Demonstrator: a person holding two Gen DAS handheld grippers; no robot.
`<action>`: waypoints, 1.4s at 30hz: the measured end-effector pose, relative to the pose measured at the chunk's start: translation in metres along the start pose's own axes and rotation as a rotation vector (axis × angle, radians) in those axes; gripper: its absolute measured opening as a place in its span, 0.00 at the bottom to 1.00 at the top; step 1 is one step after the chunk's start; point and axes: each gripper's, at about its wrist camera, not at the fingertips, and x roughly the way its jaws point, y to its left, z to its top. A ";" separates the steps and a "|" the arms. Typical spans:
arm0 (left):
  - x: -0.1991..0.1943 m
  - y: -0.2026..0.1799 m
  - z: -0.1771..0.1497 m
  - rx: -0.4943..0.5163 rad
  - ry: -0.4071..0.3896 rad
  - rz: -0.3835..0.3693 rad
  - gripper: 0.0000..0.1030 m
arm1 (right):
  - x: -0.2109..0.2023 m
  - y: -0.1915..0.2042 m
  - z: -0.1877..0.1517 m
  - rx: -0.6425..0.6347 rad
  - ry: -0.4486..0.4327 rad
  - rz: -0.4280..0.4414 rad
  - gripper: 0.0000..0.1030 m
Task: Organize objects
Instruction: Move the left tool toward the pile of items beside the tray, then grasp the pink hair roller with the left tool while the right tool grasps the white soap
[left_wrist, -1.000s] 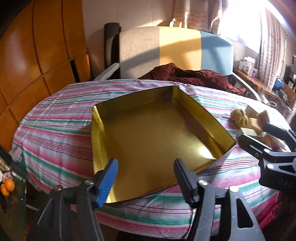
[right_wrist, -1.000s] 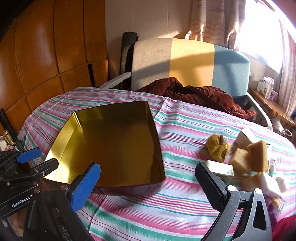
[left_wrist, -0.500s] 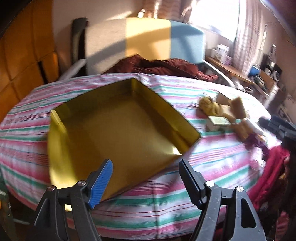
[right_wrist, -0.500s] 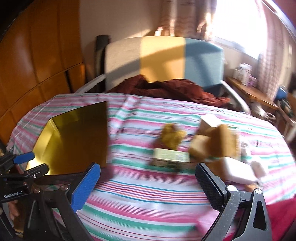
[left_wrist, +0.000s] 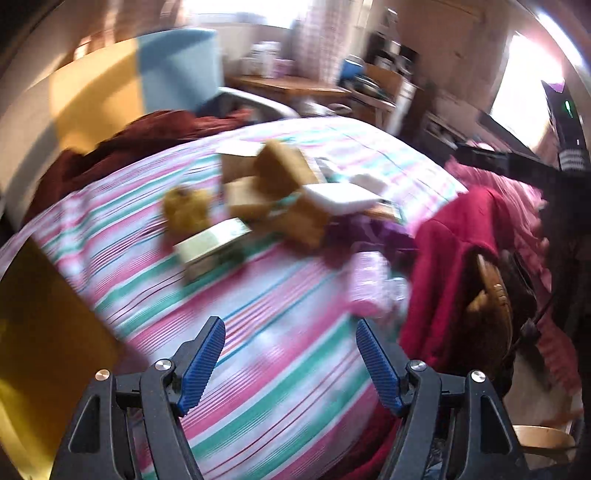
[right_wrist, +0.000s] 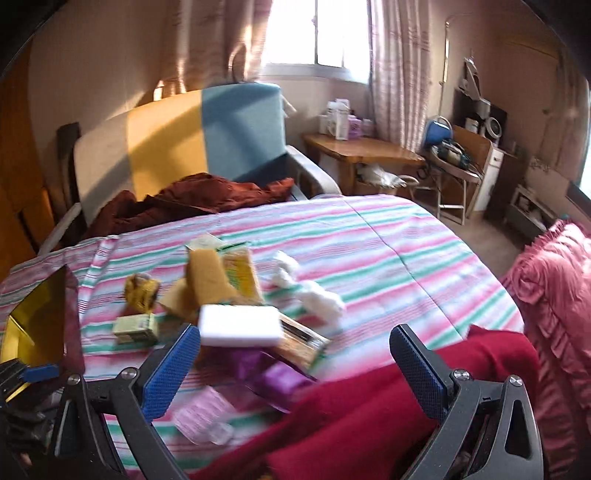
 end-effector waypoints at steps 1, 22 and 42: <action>0.007 -0.010 0.004 0.027 0.010 -0.024 0.72 | 0.000 -0.005 -0.001 0.006 0.006 -0.006 1.00; 0.107 -0.052 0.015 0.060 0.171 -0.166 0.63 | 0.023 -0.027 -0.012 -0.025 0.120 0.008 1.00; 0.039 0.038 -0.042 -0.164 0.066 -0.088 0.63 | 0.110 0.095 0.015 -0.421 0.380 0.133 1.00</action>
